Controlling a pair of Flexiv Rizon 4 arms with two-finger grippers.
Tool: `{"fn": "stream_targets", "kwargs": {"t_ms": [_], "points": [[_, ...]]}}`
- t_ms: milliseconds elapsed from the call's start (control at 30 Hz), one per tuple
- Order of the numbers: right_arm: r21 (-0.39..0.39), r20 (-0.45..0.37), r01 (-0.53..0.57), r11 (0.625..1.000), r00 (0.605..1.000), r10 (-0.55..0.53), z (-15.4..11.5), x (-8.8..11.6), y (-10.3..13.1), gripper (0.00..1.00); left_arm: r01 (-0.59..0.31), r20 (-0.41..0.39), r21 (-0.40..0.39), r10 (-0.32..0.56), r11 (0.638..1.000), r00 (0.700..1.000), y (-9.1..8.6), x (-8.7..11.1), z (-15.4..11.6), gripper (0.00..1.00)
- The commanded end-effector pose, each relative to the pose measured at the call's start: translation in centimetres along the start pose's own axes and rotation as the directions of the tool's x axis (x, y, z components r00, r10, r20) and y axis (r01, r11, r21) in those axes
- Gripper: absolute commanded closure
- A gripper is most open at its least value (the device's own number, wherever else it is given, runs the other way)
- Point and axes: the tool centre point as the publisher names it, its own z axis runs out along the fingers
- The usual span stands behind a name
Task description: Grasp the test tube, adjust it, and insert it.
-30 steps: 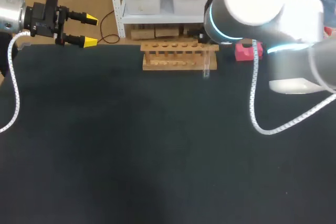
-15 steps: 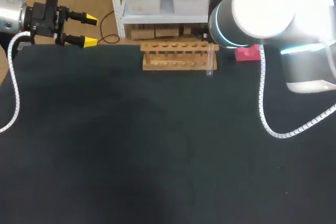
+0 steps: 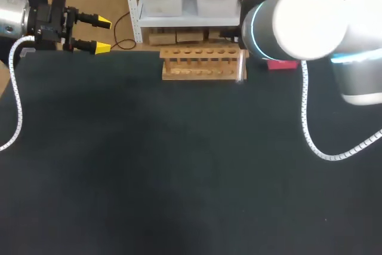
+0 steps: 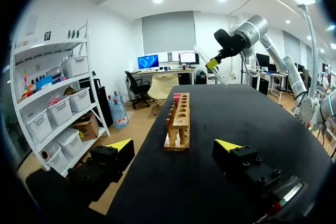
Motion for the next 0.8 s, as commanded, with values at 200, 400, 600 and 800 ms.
{"fn": "stream_targets", "kwargs": {"t_ms": [200,400,600,800], "points": [[-0.020,0.050,0.011,1.000,0.999,-0.010,0.12,-0.02,-0.27,1.00,-0.001,0.000,0.001,0.001,1.000,1.000,0.06,0.04,0.01,0.00],[-0.020,0.050,0.011,1.000,0.999,-0.010,0.12,-0.02,-0.27,1.00,-0.001,0.000,0.001,0.001,1.000,1.000,0.06,0.04,0.01,0.00],[-0.020,0.050,0.011,1.000,0.999,-0.010,0.12,-0.02,-0.27,1.00,-0.001,0.000,0.001,0.001,1.000,1.000,0.06,0.04,0.01,0.00],[-0.020,0.050,0.011,1.000,0.999,-0.010,0.12,-0.02,-0.27,1.00,-0.001,0.000,0.001,0.001,1.000,1.000,0.06,0.04,0.01,0.00]]}}
